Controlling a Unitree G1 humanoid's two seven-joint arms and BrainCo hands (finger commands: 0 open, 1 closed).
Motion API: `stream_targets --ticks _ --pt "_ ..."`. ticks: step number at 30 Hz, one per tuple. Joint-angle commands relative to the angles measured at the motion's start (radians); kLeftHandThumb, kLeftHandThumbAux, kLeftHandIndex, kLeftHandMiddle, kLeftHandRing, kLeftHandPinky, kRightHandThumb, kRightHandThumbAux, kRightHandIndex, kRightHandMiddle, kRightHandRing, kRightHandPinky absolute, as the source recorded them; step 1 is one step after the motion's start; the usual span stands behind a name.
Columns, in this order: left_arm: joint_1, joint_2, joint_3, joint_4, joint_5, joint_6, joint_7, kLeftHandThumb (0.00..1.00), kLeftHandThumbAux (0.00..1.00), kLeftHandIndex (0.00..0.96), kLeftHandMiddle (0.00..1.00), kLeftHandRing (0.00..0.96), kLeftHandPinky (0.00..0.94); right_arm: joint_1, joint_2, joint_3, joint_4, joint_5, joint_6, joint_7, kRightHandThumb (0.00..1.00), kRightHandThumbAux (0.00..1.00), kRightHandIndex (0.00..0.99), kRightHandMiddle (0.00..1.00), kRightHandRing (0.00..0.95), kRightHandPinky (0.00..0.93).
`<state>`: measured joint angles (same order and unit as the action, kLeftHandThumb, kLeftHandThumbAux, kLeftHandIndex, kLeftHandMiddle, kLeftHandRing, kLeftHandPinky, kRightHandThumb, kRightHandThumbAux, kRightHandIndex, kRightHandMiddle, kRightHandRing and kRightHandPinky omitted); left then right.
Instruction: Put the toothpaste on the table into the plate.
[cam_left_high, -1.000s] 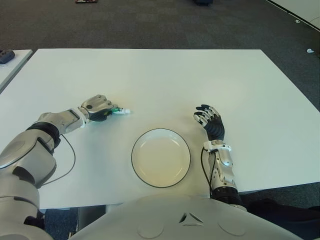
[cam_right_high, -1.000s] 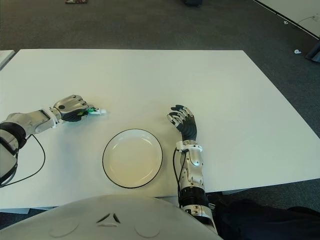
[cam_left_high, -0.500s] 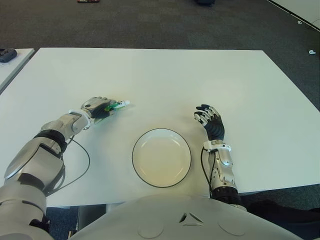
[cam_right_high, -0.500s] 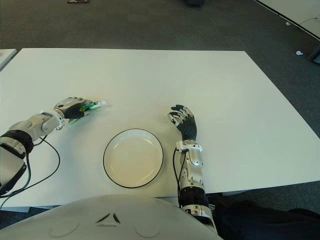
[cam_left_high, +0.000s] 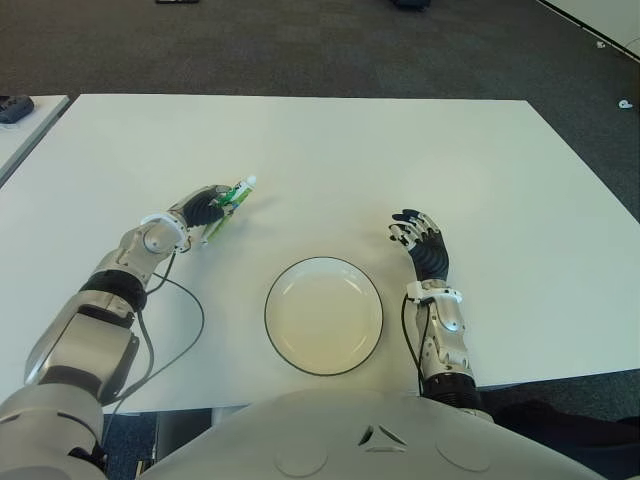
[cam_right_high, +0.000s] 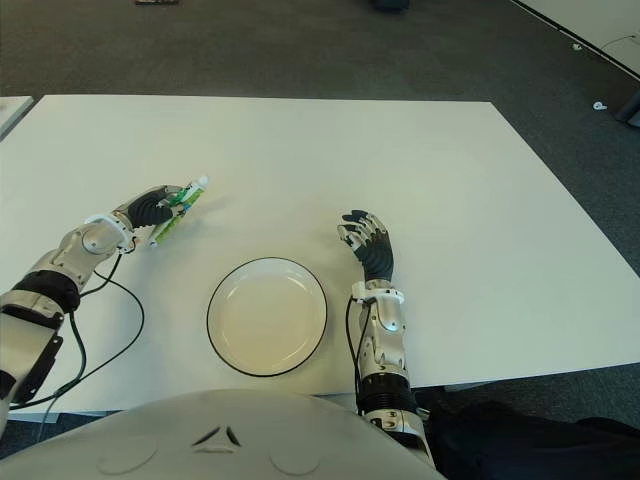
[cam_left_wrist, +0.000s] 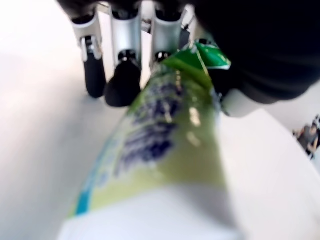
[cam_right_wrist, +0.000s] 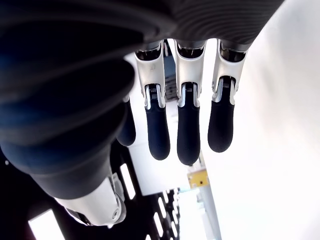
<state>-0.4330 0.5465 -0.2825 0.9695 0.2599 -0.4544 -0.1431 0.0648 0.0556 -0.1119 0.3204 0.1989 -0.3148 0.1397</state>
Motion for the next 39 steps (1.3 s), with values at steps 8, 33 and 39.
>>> stream_targets --ticks 8,33,39 --pt "0.172 -0.178 0.166 -0.393 -0.203 0.299 -0.024 0.709 0.714 0.441 0.792 0.773 0.768 -0.017 -0.006 0.005 0.016 -0.029 0.031 -0.031 0.209 0.846 0.331 0.413 0.443 0.465" --pt "0.392 -0.181 0.129 -0.977 -0.162 0.309 -0.164 0.708 0.711 0.442 0.817 0.802 0.803 -0.017 0.003 0.018 0.011 -0.05 0.027 -0.047 0.169 0.858 0.32 0.404 0.442 0.462" --pt "0.406 -0.13 0.083 -0.97 -0.093 0.116 -0.194 0.706 0.712 0.442 0.845 0.826 0.839 -0.012 0.006 0.021 -0.004 -0.052 0.04 -0.054 0.169 0.853 0.321 0.406 0.441 0.462"
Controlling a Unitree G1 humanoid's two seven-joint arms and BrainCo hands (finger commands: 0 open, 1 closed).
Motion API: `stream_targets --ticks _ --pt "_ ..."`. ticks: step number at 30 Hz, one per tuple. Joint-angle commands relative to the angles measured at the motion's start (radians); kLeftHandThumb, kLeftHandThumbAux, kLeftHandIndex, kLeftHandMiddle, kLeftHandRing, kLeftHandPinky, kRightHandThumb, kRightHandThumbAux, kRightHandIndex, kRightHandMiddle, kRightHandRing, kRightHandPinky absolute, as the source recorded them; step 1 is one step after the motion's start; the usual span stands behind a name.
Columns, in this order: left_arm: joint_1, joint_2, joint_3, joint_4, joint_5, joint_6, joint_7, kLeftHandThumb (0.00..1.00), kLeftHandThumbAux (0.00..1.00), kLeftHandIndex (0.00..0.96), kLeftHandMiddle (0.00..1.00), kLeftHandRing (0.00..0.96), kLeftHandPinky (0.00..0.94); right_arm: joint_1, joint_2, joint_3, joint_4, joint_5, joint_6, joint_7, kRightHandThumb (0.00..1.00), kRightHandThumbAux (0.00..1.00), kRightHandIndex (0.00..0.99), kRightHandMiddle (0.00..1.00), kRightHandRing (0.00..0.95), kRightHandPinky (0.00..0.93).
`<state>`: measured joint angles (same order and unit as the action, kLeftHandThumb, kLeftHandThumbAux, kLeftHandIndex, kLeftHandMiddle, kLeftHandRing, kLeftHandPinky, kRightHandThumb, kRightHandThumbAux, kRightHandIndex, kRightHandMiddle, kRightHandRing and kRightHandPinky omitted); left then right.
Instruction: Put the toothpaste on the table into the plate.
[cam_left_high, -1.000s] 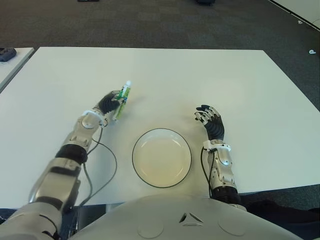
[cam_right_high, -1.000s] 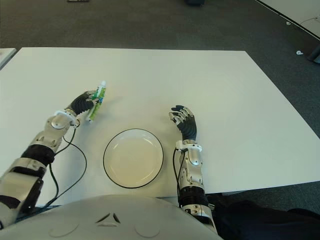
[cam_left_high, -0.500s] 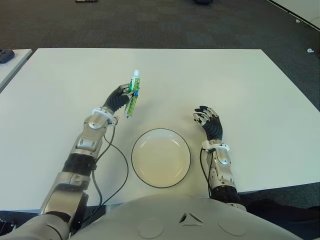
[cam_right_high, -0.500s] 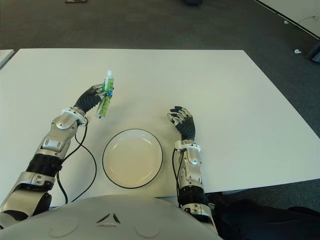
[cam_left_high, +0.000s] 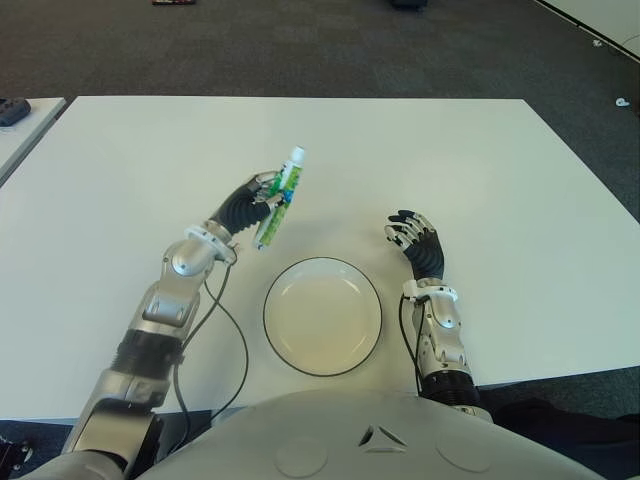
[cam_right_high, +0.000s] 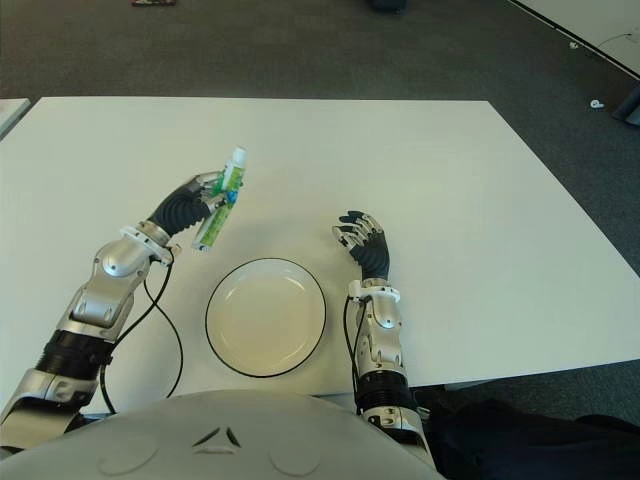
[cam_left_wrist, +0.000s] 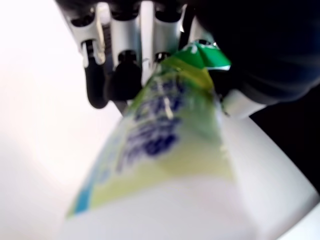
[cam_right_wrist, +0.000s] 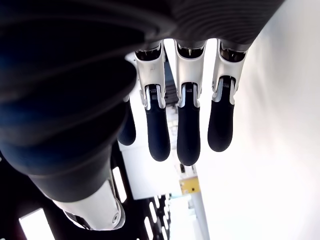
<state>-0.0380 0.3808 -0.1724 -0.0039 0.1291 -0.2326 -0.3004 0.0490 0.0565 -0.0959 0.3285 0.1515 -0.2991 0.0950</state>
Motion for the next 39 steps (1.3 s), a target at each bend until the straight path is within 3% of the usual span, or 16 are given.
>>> stream_targets --ticks 1,6,17,19,27,34,39 --pt "0.012 0.039 -0.031 0.009 0.038 -0.131 -0.042 0.706 0.712 0.442 0.85 0.83 0.84 0.005 0.005 0.005 -0.014 -0.006 0.023 -0.011 0.17 0.852 0.321 0.407 0.442 0.462" --pt "0.012 0.078 -0.057 0.033 0.055 -0.258 -0.083 0.707 0.713 0.441 0.859 0.836 0.834 0.007 0.003 0.009 -0.014 -0.01 0.011 -0.008 0.166 0.842 0.317 0.409 0.444 0.463" --pt "-0.016 0.16 -0.119 0.132 0.239 -0.576 -0.062 0.707 0.716 0.44 0.86 0.845 0.838 0.008 0.003 0.006 -0.005 0.002 -0.002 0.009 0.16 0.845 0.312 0.41 0.445 0.465" --pt "-0.026 0.167 -0.121 0.144 0.252 -0.605 -0.064 0.707 0.716 0.44 0.859 0.846 0.841 0.008 0.003 0.006 -0.005 0.003 -0.002 0.011 0.161 0.846 0.314 0.41 0.447 0.466" --pt "-0.073 0.236 -0.132 0.2 0.454 -0.811 -0.008 0.706 0.716 0.44 0.855 0.851 0.859 0.009 0.005 0.002 -0.012 0.008 0.012 0.008 0.164 0.842 0.316 0.409 0.443 0.46" --pt "-0.077 0.252 -0.114 0.187 0.632 -0.874 0.1 0.707 0.715 0.44 0.868 0.875 0.886 0.009 0.002 0.001 -0.01 0.008 0.007 0.01 0.164 0.831 0.312 0.409 0.442 0.462" --pt "-0.005 0.264 -0.124 0.14 0.847 -0.829 0.236 0.707 0.715 0.44 0.874 0.878 0.88 0.005 0.0 -0.002 0.001 0.019 -0.003 0.028 0.164 0.831 0.306 0.406 0.439 0.458"
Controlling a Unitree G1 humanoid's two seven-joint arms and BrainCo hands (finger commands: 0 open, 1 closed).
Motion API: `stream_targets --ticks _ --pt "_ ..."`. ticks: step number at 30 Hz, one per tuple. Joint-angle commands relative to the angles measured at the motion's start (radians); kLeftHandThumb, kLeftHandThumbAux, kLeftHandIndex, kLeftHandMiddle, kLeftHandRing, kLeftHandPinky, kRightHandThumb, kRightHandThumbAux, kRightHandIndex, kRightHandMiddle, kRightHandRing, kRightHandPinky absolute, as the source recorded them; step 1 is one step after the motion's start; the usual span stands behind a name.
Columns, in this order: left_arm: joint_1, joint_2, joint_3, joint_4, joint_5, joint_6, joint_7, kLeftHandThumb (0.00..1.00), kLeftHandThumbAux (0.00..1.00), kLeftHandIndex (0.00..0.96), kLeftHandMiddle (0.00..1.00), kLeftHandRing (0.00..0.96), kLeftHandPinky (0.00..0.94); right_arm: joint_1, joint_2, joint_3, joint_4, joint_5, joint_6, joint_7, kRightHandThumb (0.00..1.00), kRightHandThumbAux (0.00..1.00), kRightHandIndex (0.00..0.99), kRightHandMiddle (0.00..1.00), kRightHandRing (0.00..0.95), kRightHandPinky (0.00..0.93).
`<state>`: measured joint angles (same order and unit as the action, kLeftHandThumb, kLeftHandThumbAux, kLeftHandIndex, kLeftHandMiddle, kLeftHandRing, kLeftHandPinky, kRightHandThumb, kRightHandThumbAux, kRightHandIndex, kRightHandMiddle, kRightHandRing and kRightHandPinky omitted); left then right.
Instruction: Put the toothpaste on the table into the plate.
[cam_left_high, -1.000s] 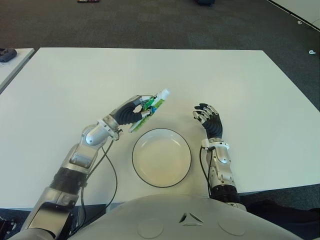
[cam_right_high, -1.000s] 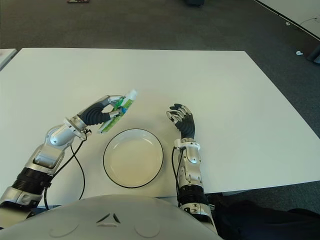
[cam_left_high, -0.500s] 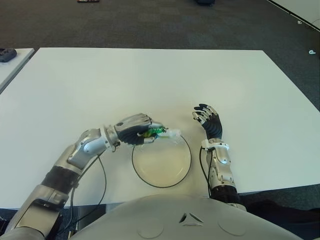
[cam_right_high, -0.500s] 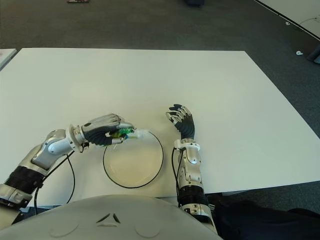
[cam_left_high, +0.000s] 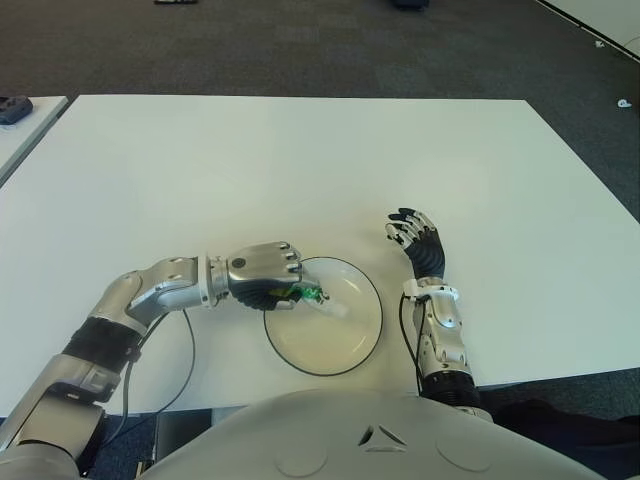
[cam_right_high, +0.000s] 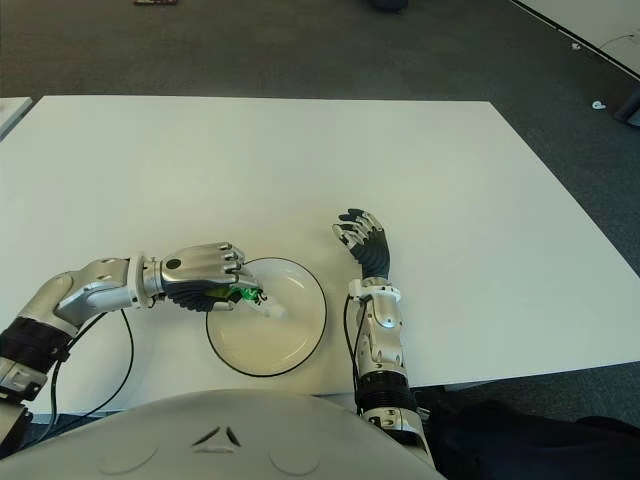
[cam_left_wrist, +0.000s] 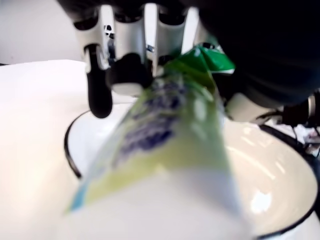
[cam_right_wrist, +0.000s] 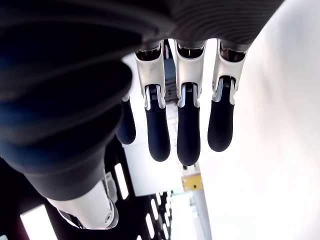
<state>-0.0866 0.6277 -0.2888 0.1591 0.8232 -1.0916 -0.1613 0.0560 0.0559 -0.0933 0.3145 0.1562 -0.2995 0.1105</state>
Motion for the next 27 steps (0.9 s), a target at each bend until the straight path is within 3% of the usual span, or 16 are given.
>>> stream_targets --ticks 1,10,18,20,23,25,27 --pt "0.046 0.018 -0.012 -0.025 0.176 0.038 0.119 0.707 0.715 0.44 0.874 0.876 0.875 -0.003 0.001 -0.005 0.016 0.017 -0.002 0.015 0.165 0.834 0.309 0.406 0.439 0.459" --pt "0.056 0.038 -0.073 -0.034 0.392 0.142 0.384 0.708 0.714 0.441 0.842 0.824 0.794 -0.008 0.004 -0.01 0.019 0.013 0.006 0.008 0.175 0.845 0.329 0.413 0.443 0.465" --pt "0.007 0.038 -0.117 -0.022 0.374 0.173 0.474 0.707 0.714 0.439 0.775 0.756 0.706 -0.006 -0.001 -0.01 0.024 0.006 0.004 0.007 0.175 0.855 0.318 0.415 0.447 0.464" --pt "0.013 0.045 -0.123 -0.02 0.357 0.175 0.466 0.7 0.717 0.428 0.534 0.517 0.513 -0.008 -0.001 -0.01 0.028 0.005 -0.001 0.007 0.169 0.853 0.314 0.413 0.446 0.461" --pt "0.011 0.06 -0.133 -0.022 0.317 0.171 0.419 0.691 0.723 0.414 0.329 0.318 0.348 -0.009 0.0 -0.011 0.033 0.006 -0.008 0.009 0.162 0.85 0.312 0.41 0.445 0.458" --pt "0.004 0.073 -0.142 -0.026 0.296 0.168 0.384 0.408 0.81 0.213 0.189 0.184 0.22 -0.01 0.001 -0.011 0.036 0.008 -0.012 0.01 0.156 0.848 0.313 0.409 0.443 0.458" --pt "-0.002 0.084 -0.148 -0.031 0.278 0.169 0.346 0.282 0.84 0.12 0.116 0.116 0.152 -0.012 0.003 -0.013 0.038 0.011 -0.014 0.012 0.153 0.846 0.315 0.409 0.442 0.457"
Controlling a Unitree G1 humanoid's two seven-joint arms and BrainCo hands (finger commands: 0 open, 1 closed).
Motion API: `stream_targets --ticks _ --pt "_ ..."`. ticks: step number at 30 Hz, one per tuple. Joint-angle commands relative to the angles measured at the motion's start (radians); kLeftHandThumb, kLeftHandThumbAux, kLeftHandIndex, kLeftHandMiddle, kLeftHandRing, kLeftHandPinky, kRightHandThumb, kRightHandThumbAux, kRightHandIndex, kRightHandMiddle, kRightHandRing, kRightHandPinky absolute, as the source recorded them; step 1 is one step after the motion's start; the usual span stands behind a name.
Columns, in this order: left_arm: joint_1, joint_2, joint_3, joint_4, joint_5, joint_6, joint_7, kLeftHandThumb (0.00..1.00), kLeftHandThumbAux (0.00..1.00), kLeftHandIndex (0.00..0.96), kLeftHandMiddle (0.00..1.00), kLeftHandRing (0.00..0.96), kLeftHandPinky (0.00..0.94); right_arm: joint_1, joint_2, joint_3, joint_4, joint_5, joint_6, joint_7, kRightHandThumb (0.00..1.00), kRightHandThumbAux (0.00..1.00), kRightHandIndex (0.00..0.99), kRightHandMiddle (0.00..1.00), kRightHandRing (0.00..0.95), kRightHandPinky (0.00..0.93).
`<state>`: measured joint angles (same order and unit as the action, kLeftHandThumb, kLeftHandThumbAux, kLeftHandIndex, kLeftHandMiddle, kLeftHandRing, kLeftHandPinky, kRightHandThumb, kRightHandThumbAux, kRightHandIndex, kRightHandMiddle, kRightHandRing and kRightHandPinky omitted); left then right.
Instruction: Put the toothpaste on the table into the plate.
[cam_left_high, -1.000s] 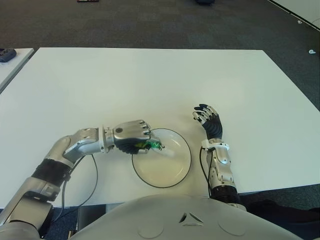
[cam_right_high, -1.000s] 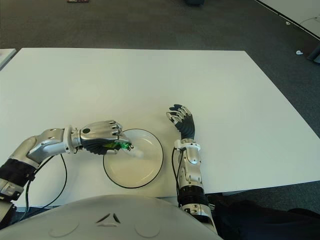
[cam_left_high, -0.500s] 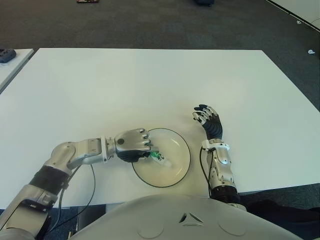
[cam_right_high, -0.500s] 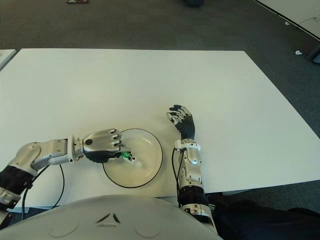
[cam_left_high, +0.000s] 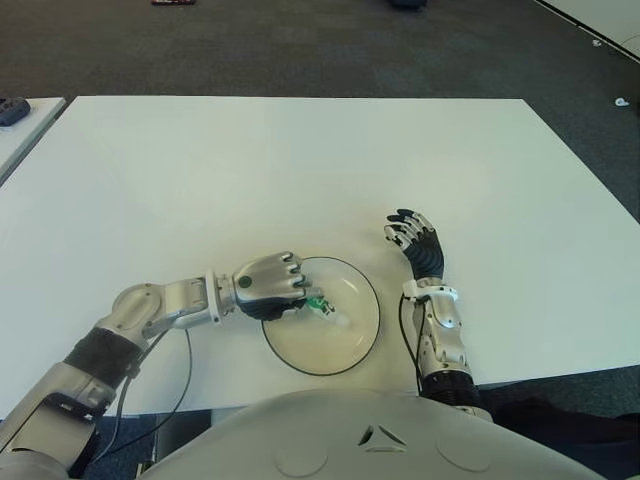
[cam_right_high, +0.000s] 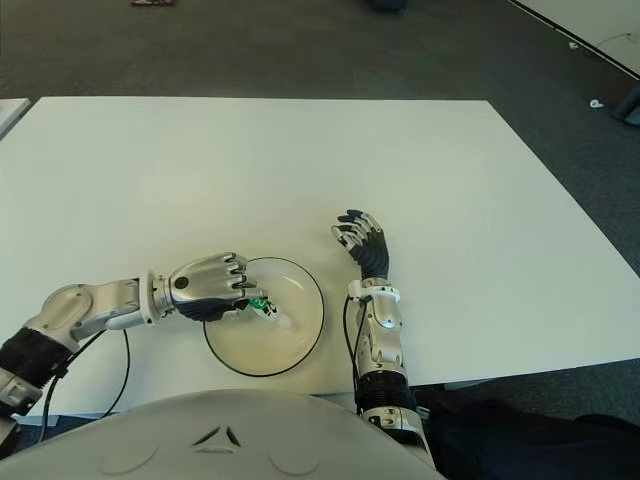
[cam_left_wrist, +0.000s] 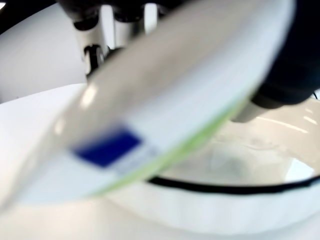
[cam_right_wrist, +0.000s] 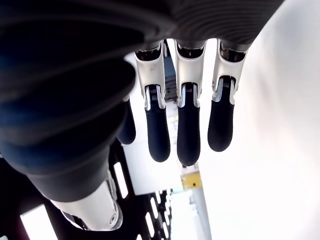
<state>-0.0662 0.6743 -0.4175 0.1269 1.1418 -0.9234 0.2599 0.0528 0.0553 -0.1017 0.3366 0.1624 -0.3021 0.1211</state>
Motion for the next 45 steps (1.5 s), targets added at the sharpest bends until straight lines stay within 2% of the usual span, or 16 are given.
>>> stream_targets --ticks 1,4,7,17,25,37,45 --pt "-0.024 0.043 -0.021 -0.002 -0.049 0.002 -0.093 0.22 0.845 0.077 0.074 0.077 0.116 -0.009 0.004 -0.005 0.017 0.007 -0.013 0.002 0.152 0.844 0.318 0.409 0.441 0.456" --pt "-0.029 0.052 -0.026 -0.009 -0.068 0.008 -0.132 0.14 0.839 0.025 0.024 0.026 0.05 -0.009 0.003 -0.004 0.018 0.005 -0.011 0.001 0.153 0.846 0.321 0.411 0.439 0.457" --pt "-0.032 0.057 -0.031 -0.008 -0.095 0.012 -0.161 0.11 0.821 0.008 0.007 0.008 0.018 -0.009 0.002 -0.003 0.018 0.003 -0.009 0.002 0.156 0.849 0.322 0.413 0.44 0.459" --pt "-0.035 0.051 -0.027 -0.011 -0.205 0.027 -0.25 0.14 0.726 0.0 0.0 0.0 0.0 -0.009 0.0 -0.001 0.021 -0.008 -0.013 -0.006 0.155 0.837 0.32 0.413 0.442 0.46" --pt "-0.021 0.032 -0.014 0.001 -0.276 0.032 -0.241 0.175 0.694 0.0 0.0 0.0 0.0 -0.009 -0.002 0.002 0.026 -0.017 -0.03 -0.003 0.16 0.84 0.315 0.414 0.445 0.463" --pt "-0.018 0.018 0.001 0.0 -0.32 0.053 -0.241 0.175 0.667 0.0 0.0 0.0 0.0 -0.005 0.001 0.001 0.009 -0.004 -0.003 -0.003 0.17 0.857 0.314 0.41 0.443 0.463" --pt "-0.006 -0.044 0.069 0.048 -0.365 0.08 -0.135 0.111 0.635 0.0 0.0 0.0 0.0 -0.004 -0.002 0.003 0.005 -0.011 0.005 -0.009 0.176 0.863 0.315 0.415 0.444 0.46"
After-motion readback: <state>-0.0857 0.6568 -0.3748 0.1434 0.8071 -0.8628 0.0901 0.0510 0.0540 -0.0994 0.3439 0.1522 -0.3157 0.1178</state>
